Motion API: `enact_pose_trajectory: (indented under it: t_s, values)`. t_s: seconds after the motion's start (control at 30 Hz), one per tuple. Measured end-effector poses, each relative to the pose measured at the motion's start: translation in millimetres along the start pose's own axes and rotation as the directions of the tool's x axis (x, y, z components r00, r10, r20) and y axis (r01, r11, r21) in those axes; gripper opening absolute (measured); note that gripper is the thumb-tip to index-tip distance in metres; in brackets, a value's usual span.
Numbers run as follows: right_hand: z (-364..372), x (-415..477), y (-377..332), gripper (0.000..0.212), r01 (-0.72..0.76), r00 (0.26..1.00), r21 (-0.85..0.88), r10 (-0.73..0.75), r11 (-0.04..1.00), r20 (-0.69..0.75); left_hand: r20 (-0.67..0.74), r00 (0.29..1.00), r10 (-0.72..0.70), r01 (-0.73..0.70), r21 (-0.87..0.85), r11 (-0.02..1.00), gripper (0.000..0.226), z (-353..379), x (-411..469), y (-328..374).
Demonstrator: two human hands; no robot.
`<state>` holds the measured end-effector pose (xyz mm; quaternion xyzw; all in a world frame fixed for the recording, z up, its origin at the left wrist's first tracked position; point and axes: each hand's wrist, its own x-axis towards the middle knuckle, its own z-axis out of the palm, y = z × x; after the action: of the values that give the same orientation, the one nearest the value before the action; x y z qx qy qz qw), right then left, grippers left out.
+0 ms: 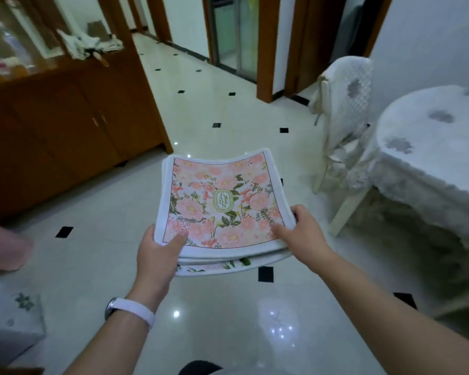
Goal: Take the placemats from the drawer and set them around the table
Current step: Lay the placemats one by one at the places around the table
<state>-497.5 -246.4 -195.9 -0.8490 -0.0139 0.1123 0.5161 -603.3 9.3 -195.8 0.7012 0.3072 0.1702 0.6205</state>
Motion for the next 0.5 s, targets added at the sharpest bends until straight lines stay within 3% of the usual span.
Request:
enact_pose_trajectory:
  t_s: [0.23,0.5]
  values:
    - [-67.7,4.4,37.4,0.026,-0.138,0.964,0.086,0.154,0.987,-0.219,0.261,0.964,0.050,-0.063,0.040,0.997,0.014,100.9,29.1,14.9]
    - [-95.0,37.0,55.6,0.023,-0.295,0.862,0.113,0.316,0.949,-0.396,0.491,0.871,0.024,-0.050,0.040,0.998,0.014,189.2,90.3,14.9]
